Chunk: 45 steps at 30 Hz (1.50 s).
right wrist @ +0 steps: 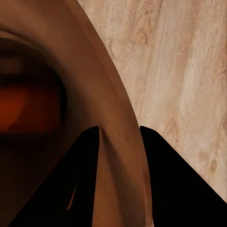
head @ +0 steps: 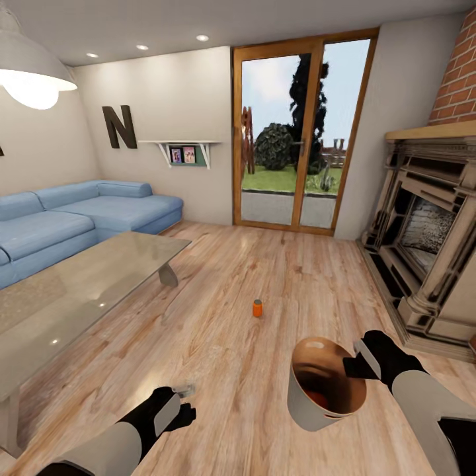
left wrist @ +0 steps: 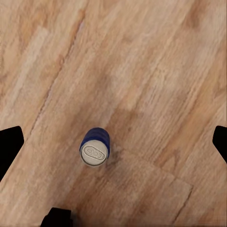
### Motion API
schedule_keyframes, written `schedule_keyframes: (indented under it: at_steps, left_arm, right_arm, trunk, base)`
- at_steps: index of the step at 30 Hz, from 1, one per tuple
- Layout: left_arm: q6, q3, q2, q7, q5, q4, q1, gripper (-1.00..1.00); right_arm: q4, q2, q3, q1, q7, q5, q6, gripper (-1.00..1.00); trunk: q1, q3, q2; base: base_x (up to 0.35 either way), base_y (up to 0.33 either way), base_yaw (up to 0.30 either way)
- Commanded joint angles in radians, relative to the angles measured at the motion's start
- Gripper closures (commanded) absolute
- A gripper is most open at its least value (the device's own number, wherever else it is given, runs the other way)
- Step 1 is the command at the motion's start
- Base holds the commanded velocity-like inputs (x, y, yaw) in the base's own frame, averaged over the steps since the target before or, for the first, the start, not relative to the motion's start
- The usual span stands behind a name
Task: Put the three can of soda from the living room inside the tash can in the kitchen.
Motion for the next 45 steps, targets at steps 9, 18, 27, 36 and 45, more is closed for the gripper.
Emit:
schedule_keyframes:
  at_steps: [9,18,27,36,45]
  left_arm:
    - [-0.002,0.0,0.0,-0.001,0.002,0.001,0.011,-1.0]
    - [-0.003,0.0,0.0,-0.002,0.002,0.001,0.012,-1.0]
    - [-0.016,-0.001,0.0,-0.003,-0.003,0.001,0.014,-1.0]
    - [-0.015,0.0,-0.001,-0.008,-0.003,0.002,0.014,-1.0]
    - [-0.017,0.006,0.0,-0.013,0.006,0.033,0.028,-1.0]
  right_arm:
    - [-0.001,0.0,-0.001,0.0,0.006,-0.016,0.0,1.0]
    - [-0.001,0.0,-0.001,0.0,0.006,-0.017,0.0,1.0]
    - [-0.001,0.001,-0.001,0.0,0.007,-0.018,0.0,1.0]
    - [-0.001,0.0,-0.001,0.0,0.007,-0.018,0.0,1.0]
    - [-0.001,0.001,-0.001,0.0,0.007,-0.019,0.0,1.0]
  trunk:
    - [0.0,0.0,0.0]
    - [0.023,-0.019,-0.042]
    - [0.027,-0.022,-0.049]
    - [0.05,-0.041,-0.091]
    - [0.065,-0.053,-0.119]
  base:
    - [0.0,0.0,0.0]
    - [0.0,0.0,0.0]
    - [0.0,0.0,0.0]
    - [0.0,0.0,0.0]
    - [0.0,0.0,0.0]
